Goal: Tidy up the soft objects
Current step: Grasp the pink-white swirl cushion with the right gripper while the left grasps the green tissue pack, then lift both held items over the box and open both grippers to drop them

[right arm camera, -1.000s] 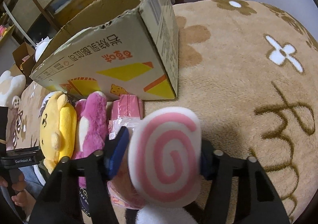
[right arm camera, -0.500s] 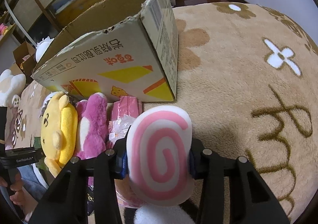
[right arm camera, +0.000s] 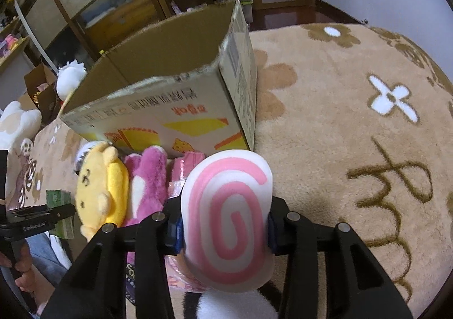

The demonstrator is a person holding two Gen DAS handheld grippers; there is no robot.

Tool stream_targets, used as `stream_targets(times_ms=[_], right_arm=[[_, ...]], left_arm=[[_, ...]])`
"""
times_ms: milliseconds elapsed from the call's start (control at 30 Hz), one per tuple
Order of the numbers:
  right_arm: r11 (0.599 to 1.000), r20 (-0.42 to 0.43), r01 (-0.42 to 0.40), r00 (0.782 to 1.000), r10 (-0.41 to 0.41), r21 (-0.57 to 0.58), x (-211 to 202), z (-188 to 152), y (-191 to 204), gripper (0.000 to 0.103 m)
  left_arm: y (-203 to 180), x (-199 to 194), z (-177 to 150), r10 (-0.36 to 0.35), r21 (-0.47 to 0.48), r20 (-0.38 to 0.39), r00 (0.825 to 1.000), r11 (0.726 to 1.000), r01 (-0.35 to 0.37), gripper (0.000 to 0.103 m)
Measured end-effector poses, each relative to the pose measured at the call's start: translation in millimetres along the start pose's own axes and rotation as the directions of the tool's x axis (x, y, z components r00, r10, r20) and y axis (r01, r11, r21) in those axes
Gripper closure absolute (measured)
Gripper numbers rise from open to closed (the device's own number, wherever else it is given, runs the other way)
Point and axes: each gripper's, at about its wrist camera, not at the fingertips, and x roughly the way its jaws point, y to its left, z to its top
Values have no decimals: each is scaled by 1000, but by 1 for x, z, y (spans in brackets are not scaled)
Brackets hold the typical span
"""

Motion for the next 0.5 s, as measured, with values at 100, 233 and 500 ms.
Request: stream_targets(times_ms=[100, 233, 500], right_arm=[[1000, 23, 3, 1000, -3, -10, -7, 1, 3, 58], [1000, 67, -2, 998, 3, -20, -21, 5, 7, 58], [998, 184, -28, 982, 37, -52, -58, 12, 19, 58]], left_arm=[[-3, -16, 1, -3, 4, 41, 999, 1000, 3, 50], [-3, -37, -2, -8, 32, 115, 993, 999, 4, 50], [0, -91, 5, -7, 68, 252, 968, 998, -10, 50]])
